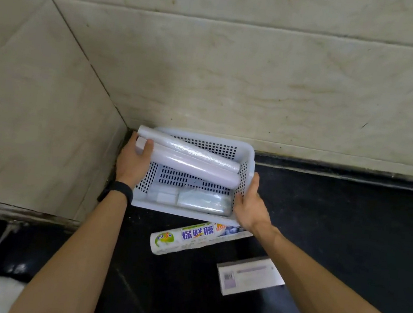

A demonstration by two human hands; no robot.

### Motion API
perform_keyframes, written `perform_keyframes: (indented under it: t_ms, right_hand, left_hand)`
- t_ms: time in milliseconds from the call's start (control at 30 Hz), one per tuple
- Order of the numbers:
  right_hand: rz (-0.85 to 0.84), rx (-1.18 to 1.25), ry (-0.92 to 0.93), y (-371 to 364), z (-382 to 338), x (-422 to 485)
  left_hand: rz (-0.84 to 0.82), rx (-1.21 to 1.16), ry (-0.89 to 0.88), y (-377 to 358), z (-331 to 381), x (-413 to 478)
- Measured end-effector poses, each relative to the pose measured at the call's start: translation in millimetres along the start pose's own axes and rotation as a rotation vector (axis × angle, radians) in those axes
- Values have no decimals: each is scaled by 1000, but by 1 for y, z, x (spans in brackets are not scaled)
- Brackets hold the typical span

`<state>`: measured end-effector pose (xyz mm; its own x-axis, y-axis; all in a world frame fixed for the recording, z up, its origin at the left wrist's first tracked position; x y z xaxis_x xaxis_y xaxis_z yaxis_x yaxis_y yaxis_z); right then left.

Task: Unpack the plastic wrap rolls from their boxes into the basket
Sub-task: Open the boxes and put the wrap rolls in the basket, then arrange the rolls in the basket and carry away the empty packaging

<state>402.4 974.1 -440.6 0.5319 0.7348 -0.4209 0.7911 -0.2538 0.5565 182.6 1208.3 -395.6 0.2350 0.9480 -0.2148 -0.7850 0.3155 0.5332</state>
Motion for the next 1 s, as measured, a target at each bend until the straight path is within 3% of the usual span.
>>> perform_keyframes:
  t_ms: [100,233,367,500,733,1000]
  right_hand:
    - [-37,11,16,3,-3,0]
    - [-80,-33,16,16,0,1]
    - [-42,-168,118,33,-1,-17]
    - [-5,-266,345,38,-12,-67]
    - [-121,-227,685,12,-31,-171]
    - [-309,-371,1003,-45,-46,-236]
  left_hand:
    - [-6,-29,52,4,-4,-15]
    - [51,-56,-3,9,-3,-55]
    - [124,-34,103,11,-18,-100]
    - [158,-29,174,17,-33,-167]
    - [250,93,239,30,-78,-302]
    - [312,474,495,60,-160,-416]
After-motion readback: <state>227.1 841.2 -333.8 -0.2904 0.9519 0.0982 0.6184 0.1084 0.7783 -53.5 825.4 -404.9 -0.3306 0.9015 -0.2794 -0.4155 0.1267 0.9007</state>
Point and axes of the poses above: each hand's wrist, its own x-axis towards the middle knuckle, its own y-axis out of the back of the hand, z = x × y, the point moved 5 cm from there along x, towards the middle knuckle, and after that the axes turned 4 degrees about y, right-handed, at the moved point
